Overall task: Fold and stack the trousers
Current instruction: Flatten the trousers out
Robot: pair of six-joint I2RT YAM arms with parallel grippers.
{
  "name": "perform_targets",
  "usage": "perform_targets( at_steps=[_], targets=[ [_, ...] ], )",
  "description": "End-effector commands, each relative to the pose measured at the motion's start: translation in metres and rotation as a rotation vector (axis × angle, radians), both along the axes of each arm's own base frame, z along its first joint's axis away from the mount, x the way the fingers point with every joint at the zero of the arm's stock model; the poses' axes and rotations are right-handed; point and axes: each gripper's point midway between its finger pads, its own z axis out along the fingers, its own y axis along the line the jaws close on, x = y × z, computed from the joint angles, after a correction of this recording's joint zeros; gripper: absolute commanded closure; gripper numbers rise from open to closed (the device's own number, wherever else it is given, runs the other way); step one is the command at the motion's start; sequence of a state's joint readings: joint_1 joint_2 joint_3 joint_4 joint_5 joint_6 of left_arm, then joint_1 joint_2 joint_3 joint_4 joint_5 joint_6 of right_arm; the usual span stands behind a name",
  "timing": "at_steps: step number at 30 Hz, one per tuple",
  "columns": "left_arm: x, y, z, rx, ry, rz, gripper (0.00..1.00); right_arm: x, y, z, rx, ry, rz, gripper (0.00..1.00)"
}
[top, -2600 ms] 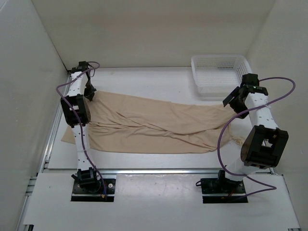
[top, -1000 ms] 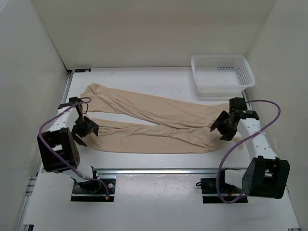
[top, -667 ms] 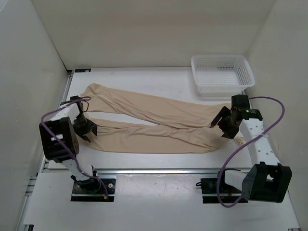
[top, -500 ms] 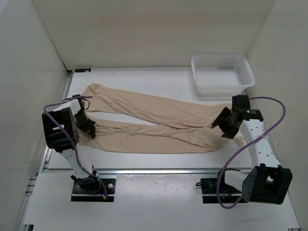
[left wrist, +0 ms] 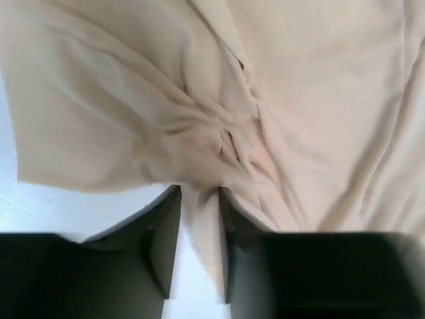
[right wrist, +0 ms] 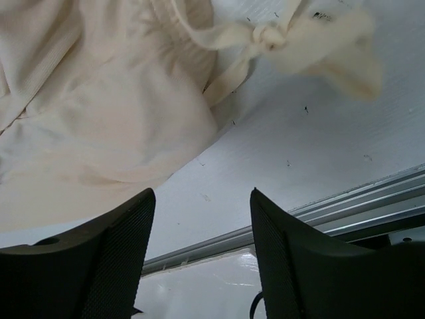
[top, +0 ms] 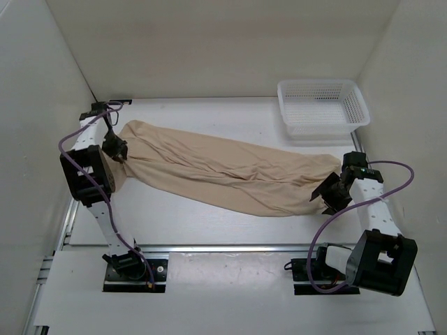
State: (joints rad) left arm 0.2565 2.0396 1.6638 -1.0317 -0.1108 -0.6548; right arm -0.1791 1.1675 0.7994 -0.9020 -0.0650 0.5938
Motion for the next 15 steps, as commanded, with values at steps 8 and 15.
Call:
perform_targets(
  at_steps=[8,15],
  targets=[
    [-0.068,0.025,0.034,0.032,-0.025,0.076,0.03,0.013,0.0,0.001,0.006,-0.037,0.014,0.34],
    [-0.085,0.03,-0.015,-0.078,0.055,0.135,0.06,0.019,0.004,0.005,0.036,-0.06,0.014,0.34]
  ],
)
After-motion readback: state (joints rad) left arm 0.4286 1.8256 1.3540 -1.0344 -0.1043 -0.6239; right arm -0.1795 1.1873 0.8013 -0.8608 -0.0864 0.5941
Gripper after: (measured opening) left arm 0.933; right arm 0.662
